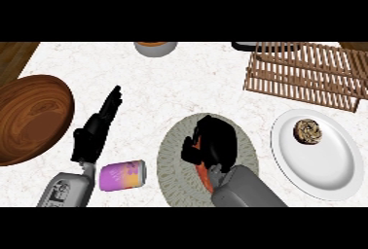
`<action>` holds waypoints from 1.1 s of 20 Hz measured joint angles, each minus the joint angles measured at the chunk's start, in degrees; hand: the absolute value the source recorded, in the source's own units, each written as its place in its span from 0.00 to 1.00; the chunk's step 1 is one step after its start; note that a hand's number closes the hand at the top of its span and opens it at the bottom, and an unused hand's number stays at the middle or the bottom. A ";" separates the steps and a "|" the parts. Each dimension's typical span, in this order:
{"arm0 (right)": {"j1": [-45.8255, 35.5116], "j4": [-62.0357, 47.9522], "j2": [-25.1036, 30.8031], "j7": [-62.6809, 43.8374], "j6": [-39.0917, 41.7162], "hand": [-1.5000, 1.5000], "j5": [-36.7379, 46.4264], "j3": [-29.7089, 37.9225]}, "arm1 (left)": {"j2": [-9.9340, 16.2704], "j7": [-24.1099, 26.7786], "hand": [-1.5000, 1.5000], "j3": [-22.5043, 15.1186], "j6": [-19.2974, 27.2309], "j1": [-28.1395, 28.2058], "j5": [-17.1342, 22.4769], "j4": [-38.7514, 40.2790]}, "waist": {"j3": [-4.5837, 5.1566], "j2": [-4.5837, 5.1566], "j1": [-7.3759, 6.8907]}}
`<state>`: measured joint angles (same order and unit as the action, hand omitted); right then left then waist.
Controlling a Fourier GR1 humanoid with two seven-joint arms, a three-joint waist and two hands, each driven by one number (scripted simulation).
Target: Pick the sweet potato from the placemat and place it in the tiered shelf
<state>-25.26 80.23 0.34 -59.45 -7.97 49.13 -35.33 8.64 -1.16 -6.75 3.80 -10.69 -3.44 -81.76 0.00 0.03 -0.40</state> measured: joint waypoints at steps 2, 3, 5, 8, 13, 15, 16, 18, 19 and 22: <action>-0.24 2.82 -0.01 0.46 -3.15 1.00 0.28 0.59 | 0.22 -0.17 0.50 0.39 -0.10 -0.17 0.06 0.26 | -0.01 -0.08 0.15; -0.34 4.21 -0.03 1.06 -4.71 1.00 0.46 1.37 | 0.20 0.45 0.50 0.38 -0.09 0.32 -0.03 0.33 | -0.01 -0.11 0.23; -1.28 6.87 -0.05 1.43 -6.71 1.00 1.47 2.71 | 0.12 1.02 0.50 0.48 -0.11 0.72 -0.08 0.57 | 0.00 -0.15 0.36; -2.04 12.17 -0.03 0.24 -7.42 1.00 4.91 2.73 | -0.42 0.54 0.50 0.19 0.32 0.78 -0.55 0.14 | 0.01 -0.26 0.57; -6.20 19.24 0.08 -4.08 -5.04 1.00 10.76 4.51 | -0.31 1.01 0.50 0.97 0.03 0.19 -0.52 1.22 | 0.05 -0.35 0.76; -7.01 21.67 0.22 -5.28 -3.25 1.00 14.00 6.12 | -0.24 0.81 0.50 0.87 0.04 1.09 -0.64 0.33 | 0.05 -0.44 0.85; -7.68 22.73 0.21 -6.01 -2.28 1.00 15.72 6.41 | -0.31 0.88 0.50 0.94 0.03 0.97 -0.66 0.63 | 0.06 -0.46 0.94; -9.42 24.09 0.18 -6.62 -0.25 1.00 18.08 8.41 | -0.40 0.50 0.50 0.82 0.00 1.38 -0.75 -0.01 | 0.06 -0.44 0.85; -10.74 24.26 0.17 -7.02 0.47 1.00 19.36 9.14 | -0.25 0.83 0.50 0.87 -0.26 1.50 -0.74 0.16 | 0.06 -0.42 0.77; -13.35 26.14 0.30 -7.01 3.35 1.00 22.39 12.67 | -0.28 0.59 0.50 1.03 -0.64 1.00 -0.59 0.09 | 0.07 -0.39 0.86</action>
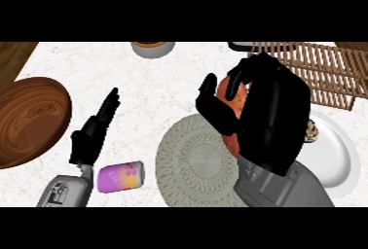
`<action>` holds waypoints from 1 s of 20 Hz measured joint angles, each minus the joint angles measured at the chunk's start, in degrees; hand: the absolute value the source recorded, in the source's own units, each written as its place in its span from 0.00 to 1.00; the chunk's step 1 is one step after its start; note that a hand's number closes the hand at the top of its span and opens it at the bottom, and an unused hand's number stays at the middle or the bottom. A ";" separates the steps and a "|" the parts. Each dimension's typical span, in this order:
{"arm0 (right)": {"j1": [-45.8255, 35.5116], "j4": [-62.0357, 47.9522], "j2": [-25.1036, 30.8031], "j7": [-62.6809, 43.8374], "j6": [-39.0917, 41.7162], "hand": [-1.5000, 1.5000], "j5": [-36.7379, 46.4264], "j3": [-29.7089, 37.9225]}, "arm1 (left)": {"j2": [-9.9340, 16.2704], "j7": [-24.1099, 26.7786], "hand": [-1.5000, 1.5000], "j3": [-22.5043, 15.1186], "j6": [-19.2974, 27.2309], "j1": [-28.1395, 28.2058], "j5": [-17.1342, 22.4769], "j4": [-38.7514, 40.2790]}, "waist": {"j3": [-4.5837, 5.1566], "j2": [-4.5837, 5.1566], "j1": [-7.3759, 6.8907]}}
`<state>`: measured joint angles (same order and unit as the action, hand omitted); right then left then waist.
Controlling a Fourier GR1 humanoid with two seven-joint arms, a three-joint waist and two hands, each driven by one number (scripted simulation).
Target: Pick the sweet potato from the placemat and place it in the tiered shelf
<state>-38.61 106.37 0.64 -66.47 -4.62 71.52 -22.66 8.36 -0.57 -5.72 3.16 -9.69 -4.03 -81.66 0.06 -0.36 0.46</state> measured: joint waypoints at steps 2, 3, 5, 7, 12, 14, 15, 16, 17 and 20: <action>-2.51 -0.18 0.20 0.45 1.78 1.00 1.60 3.15 | 0.16 -0.88 0.50 0.05 -0.06 -0.20 -0.11 -0.70 | 0.00 0.03 -0.13; -3.71 -0.19 0.55 0.94 2.66 1.00 2.07 4.87 | -0.19 -0.66 0.50 -0.21 0.05 0.00 -0.26 -0.76 | 0.00 0.05 -0.15; -5.30 0.00 1.49 2.05 4.80 1.00 2.92 7.54 | 0.18 -1.59 0.50 0.07 -0.37 -0.13 -0.01 -1.57 | -0.01 0.06 -0.20; -7.27 0.88 2.18 2.71 7.36 1.00 3.31 10.36 | 0.17 -1.39 0.50 0.40 -0.47 -0.32 0.06 -1.18 | -0.01 0.08 -0.14; -11.89 -0.78 3.39 4.20 10.60 1.00 3.95 16.75 | -0.22 -0.15 0.50 0.80 -0.66 -0.30 -0.08 -0.24 | -0.02 0.19 -0.33; -14.51 -2.40 3.93 4.67 11.50 1.00 4.41 18.95 | 0.04 -0.45 0.50 1.16 -0.91 -0.89 -0.14 -0.13 | -0.03 0.23 -0.43; -15.39 -3.14 4.56 5.12 11.82 1.00 4.38 20.23 | -0.37 -0.58 0.50 1.06 -0.67 -1.04 -0.32 0.13 | -0.02 0.24 -0.45; -15.50 -3.16 5.24 5.53 12.11 1.00 4.45 21.31 | 0.08 -1.06 0.50 1.32 -1.12 -0.98 -0.13 -0.23 | -0.02 0.24 -0.46; -15.78 -3.39 6.13 6.07 12.38 1.00 4.35 22.48 | 0.04 -0.98 0.50 1.42 -1.26 -1.19 -0.11 -0.03 | -0.02 0.25 -0.44; -17.14 -5.41 7.77 7.26 12.82 1.00 4.60 24.80 | -0.65 -1.47 0.50 0.94 -0.87 -1.25 -0.83 -0.50 | -0.04 0.28 -0.53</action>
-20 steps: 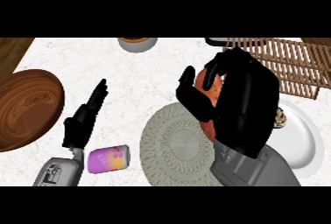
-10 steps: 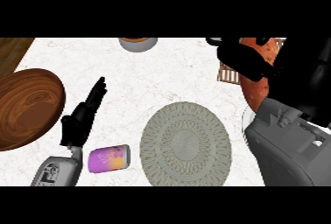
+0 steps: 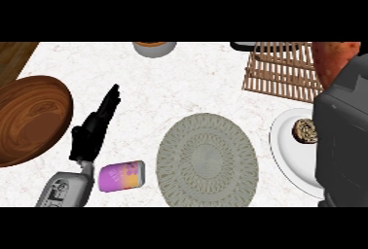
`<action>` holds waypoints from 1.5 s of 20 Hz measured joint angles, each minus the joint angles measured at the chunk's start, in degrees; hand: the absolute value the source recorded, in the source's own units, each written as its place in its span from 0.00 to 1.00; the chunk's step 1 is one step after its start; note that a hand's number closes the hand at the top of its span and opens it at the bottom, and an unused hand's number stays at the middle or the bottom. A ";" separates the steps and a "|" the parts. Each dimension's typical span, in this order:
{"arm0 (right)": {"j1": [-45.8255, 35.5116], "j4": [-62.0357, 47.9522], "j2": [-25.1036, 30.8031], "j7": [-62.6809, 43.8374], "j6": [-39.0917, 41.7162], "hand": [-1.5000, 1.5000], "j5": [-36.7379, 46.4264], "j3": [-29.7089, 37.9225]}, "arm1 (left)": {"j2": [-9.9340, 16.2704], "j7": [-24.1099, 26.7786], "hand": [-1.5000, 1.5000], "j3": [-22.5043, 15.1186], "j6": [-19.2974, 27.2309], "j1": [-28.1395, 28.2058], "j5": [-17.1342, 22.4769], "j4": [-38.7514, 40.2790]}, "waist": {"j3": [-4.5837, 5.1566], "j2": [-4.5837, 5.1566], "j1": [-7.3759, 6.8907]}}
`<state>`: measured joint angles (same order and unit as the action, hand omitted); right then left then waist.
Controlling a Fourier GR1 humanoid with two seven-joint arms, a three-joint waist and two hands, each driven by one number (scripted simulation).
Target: Pick the sweet potato from the placemat and place it in the tiered shelf
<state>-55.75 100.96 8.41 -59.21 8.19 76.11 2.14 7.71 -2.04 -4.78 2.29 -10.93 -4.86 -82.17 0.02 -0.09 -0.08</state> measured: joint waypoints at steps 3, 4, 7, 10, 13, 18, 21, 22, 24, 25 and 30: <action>-0.95 -3.14 2.25 2.12 -0.45 1.00 -0.80 2.47 | -0.56 0.57 0.50 -0.13 0.14 0.33 -0.48 0.42 | 0.00 0.05 -0.07; -1.57 -3.95 3.12 2.60 -0.20 1.00 -1.21 3.14 | -0.85 0.43 0.50 -0.29 0.45 0.38 -0.84 0.27 | -0.01 0.06 -0.09; -1.22 -6.59 4.87 4.27 -0.99 1.00 -0.23 2.96 | -0.63 0.66 0.50 0.09 -0.35 0.91 -0.43 -0.11 | 0.00 0.08 -0.16; -1.68 -10.77 6.87 6.89 -3.35 1.00 -0.33 4.16 | -0.68 0.65 0.50 0.16 -0.50 1.29 -0.62 -0.80 | -0.02 0.12 -0.28; -0.64 -14.45 8.66 9.51 -6.96 1.00 -0.27 5.38 | -0.55 0.29 0.50 0.65 -1.09 0.69 -0.37 -0.57 | -0.01 0.15 -0.27; -0.96 -21.69 11.06 14.75 -11.87 1.00 1.08 4.57 | -1.45 0.59 0.50 0.34 -0.70 0.30 -1.14 0.27 | -0.02 0.25 -0.49; -2.10 -26.93 11.66 17.38 -16.36 1.00 0.83 5.46 | -1.33 1.04 0.50 0.57 -1.13 0.85 -1.07 -0.09 | -0.01 0.25 -0.60; -1.77 -28.16 11.74 17.64 -17.85 1.00 1.00 5.82 | -1.52 1.02 0.50 0.19 -0.96 1.34 -1.49 -0.54 | -0.01 0.24 -0.60; -1.90 -29.49 11.28 18.81 -22.45 1.00 -1.00 7.86 | -2.02 1.79 0.50 -0.15 -0.72 1.47 -1.86 -0.05 | -0.06 0.32 -0.70; -1.38 -29.34 11.22 20.02 -24.69 1.00 -3.01 9.29 | -2.06 1.43 0.50 -0.35 -0.64 1.76 -1.98 -0.75 | -0.07 0.30 -0.74; -1.11 -33.96 11.23 26.71 -33.85 1.00 -10.30 13.55 | -2.59 1.12 0.50 -0.37 -0.50 1.20 -2.29 -0.16 | -0.06 0.34 -0.71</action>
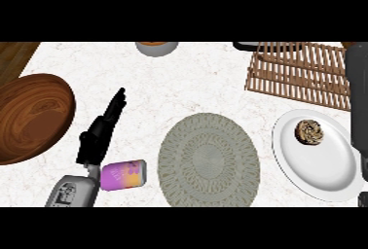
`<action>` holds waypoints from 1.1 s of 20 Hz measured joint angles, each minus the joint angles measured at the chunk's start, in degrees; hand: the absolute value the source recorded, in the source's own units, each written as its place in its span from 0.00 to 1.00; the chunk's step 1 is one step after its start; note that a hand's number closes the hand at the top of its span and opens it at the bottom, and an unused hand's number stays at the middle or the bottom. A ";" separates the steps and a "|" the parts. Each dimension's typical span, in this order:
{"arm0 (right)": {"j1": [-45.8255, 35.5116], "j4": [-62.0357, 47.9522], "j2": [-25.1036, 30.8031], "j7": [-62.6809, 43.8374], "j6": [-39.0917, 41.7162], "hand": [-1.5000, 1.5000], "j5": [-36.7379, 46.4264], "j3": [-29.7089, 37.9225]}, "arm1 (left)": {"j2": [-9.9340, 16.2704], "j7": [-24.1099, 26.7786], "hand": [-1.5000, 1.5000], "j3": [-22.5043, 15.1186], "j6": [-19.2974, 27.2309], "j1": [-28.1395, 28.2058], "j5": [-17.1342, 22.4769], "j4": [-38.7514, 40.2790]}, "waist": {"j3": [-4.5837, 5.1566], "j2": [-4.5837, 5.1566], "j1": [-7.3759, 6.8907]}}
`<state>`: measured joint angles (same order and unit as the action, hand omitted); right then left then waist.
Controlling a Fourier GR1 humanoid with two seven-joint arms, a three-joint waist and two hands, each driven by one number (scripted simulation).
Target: Pick the sweet potato from the placemat and place it in the tiered shelf
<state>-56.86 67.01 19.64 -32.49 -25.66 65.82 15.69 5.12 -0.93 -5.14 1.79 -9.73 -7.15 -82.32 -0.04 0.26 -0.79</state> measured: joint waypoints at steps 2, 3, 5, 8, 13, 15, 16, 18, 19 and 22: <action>-0.50 -1.78 1.10 2.49 -1.08 1.00 -2.69 1.14 | 0.18 -0.39 0.50 0.00 -0.12 0.81 -0.15 -0.89 | 0.00 -0.05 0.04; -1.34 -3.35 1.76 3.64 -1.45 1.00 -3.83 1.71 | 0.60 -0.26 0.50 0.78 -0.56 -0.21 0.23 0.01 | 0.01 -0.03 0.08; -1.40 -5.16 1.80 4.96 -3.10 1.00 -4.79 1.87 | 0.83 0.06 0.50 1.42 -1.01 -0.61 0.56 0.45 | 0.00 -0.07 0.15; -1.62 -8.93 2.87 8.35 -5.47 1.00 -7.22 2.88 | 0.97 -0.22 0.50 1.49 -1.49 -0.05 0.57 -0.35 | 0.03 -0.09 0.10; 0.20 -13.19 5.97 0.04 -6.27 0.00 1.06 3.10 | 0.78 -0.32 0.50 1.99 -1.11 -1.12 0.36 0.56 | 0.07 -0.10 0.46; 0.83 -12.55 6.31 -2.93 -5.92 0.00 2.67 3.07 | 1.03 0.10 0.50 2.40 -1.45 -0.83 0.62 0.49 | 0.07 -0.19 0.55; 0.81 -12.75 6.27 -4.02 -6.01 0.00 3.36 2.88 | 1.13 0.10 0.50 2.60 -1.61 -0.86 0.68 0.61 | 0.06 -0.20 0.53; 1.12 -13.15 6.40 -4.45 -7.34 0.00 2.77 3.50 | 1.03 -0.10 0.50 2.89 -1.68 -1.31 0.78 0.80 | 0.05 -0.18 0.48; 2.05 -11.71 6.30 -4.56 -7.30 0.00 2.00 3.65 | 1.34 -0.04 0.50 3.05 -1.96 -0.70 0.90 0.15 | 0.05 -0.24 0.55; 2.72 -8.17 5.93 -5.32 -6.58 0.00 -0.29 3.99 | 1.38 -0.36 0.50 3.42 -2.35 -1.52 1.09 0.62 | 0.04 -0.30 0.72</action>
<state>-54.13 58.84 25.57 -37.81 -32.24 65.53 19.68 6.50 -1.28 -1.72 -0.55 -11.25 -6.06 -81.70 0.00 -0.04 -0.06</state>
